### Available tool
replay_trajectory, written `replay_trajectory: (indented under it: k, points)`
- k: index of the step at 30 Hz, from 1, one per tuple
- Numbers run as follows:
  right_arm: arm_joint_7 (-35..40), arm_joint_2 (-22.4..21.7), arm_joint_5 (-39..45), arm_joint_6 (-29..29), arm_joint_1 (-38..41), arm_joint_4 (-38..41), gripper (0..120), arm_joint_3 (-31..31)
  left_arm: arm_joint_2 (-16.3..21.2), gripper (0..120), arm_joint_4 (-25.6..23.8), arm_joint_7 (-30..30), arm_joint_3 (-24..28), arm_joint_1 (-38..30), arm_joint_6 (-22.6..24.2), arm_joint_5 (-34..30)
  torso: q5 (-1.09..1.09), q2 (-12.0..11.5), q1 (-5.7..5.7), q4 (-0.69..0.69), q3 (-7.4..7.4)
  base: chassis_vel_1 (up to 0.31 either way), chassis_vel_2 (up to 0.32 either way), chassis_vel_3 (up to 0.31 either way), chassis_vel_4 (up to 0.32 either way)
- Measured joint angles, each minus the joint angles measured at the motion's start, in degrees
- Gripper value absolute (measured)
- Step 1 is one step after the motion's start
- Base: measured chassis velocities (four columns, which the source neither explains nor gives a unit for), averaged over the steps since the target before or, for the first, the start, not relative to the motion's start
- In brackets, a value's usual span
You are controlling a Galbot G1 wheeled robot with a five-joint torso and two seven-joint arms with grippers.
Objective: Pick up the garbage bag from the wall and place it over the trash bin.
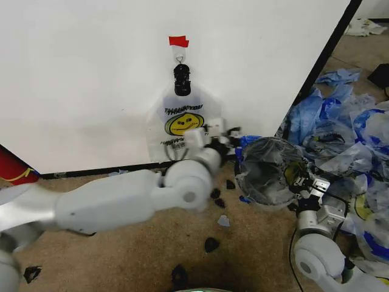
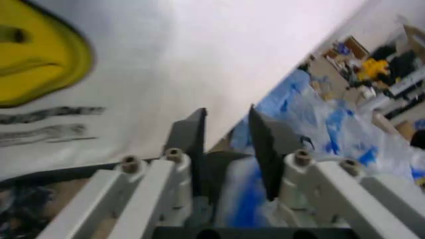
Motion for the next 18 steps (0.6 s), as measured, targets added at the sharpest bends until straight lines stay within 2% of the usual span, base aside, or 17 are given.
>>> replay_trajectory:
  k: [5, 6, 11, 13, 17, 18]
  points:
    - [-2.9, -0.4, 0.8, 1.2, -0.2, 0.1, 0, 0.5, 4.4, 53, -1.6, 7.5, -6.6, 5.7, -1.0, -3.8, 0.0, 0.0, 0.0, -0.01, 0.0, 0.0, 0.0, 0.0, 0.0]
    - [-2.9, -0.4, 0.8, 1.2, -0.2, 0.1, 0, 0.5, 4.4, 53, -1.6, 7.5, -6.6, 5.7, -1.0, -3.8, 0.0, 0.0, 0.0, -0.01, 0.0, 0.0, 0.0, 0.0, 0.0]
    - [-3.9, 0.0, 1.1, 1.6, 0.2, -0.8, 0, 0.6, 9.3, 74, -6.2, 16.6, -11.7, 11.2, -1.4, -7.7, 0.02, 0.0, 0.0, 0.0, 0.0, 0.0, 0.0, 0.0, 0.0]
    - [-3.9, 0.1, 1.2, 1.6, 0.2, -0.8, 0, 0.6, 9.9, 77, -6.8, 17.8, -12.0, 11.7, -1.5, -8.0, 0.02, 0.0, 0.0, 0.01, 0.0, 0.0, 0.0, 0.0, 0.0]
    - [-6.1, 0.3, 2.0, 2.2, 0.1, -0.9, 0, 0.5, 11.1, 95, -7.8, 24.0, -12.3, 13.7, -2.1, -8.7, 0.03, 0.0, 0.0, -0.01, 0.0, 0.0, 0.0, 0.0, 0.0]
    - [-6.4, 0.3, 2.0, 2.3, 0.0, -0.9, 0, 0.5, 10.9, 97, -7.8, 24.3, -12.3, 13.8, -2.1, -8.7, 0.03, 0.0, 0.0, -0.01, 0.0, 0.0, 0.0, 0.0, 0.0]
